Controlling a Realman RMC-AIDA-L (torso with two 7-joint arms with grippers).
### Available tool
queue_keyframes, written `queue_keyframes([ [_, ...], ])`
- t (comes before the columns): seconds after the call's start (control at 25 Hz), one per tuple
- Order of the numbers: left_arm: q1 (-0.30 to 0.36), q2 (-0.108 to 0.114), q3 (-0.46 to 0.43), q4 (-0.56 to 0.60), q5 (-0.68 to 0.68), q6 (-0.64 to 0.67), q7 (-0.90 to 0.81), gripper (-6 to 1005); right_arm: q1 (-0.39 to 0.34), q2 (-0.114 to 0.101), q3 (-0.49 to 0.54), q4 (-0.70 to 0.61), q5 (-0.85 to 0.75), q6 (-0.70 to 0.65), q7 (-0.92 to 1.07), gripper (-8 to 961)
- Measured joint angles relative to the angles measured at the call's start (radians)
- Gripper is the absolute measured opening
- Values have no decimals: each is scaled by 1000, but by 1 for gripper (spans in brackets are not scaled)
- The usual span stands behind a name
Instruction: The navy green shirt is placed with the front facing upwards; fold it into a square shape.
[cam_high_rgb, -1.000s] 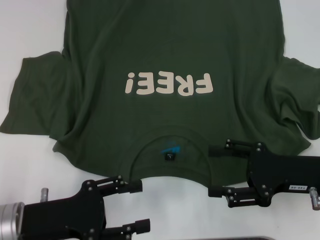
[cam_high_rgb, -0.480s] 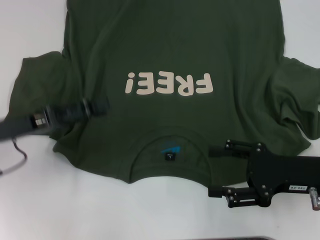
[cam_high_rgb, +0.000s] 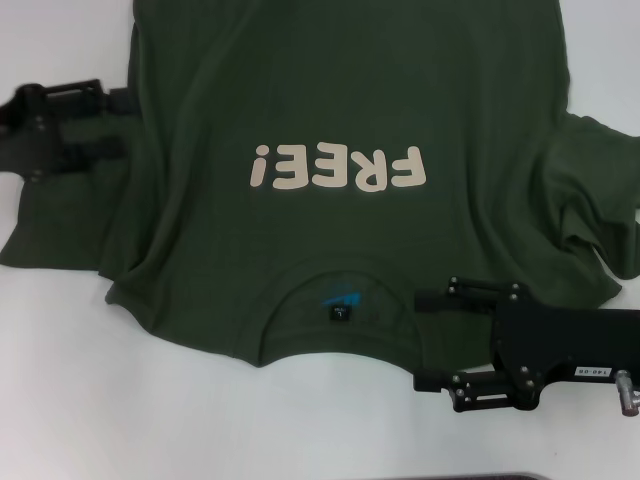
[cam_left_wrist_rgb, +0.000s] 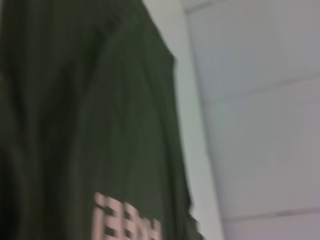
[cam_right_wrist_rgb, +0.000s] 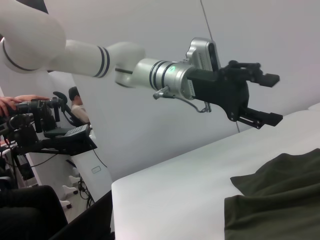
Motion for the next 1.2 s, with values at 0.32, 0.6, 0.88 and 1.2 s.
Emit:
queue_keyframes([
  [0.32,-6,60,1,0,41,-141,-85,727,7,-1,0,-1,0,13,19,878],
  [0.6,-44,90,3,-2,194,-174,-131,718,13,-1,0,-5,0,16,22,878],
  [0.88,-112,111,4,-5,306,-166,-154,717,19,-1,0,-3,-11,16,23,878],
  [1.2,-133,113,6,-4,380,-189,-181,718,23,-1,0,-2,-14,16,23,878],
])
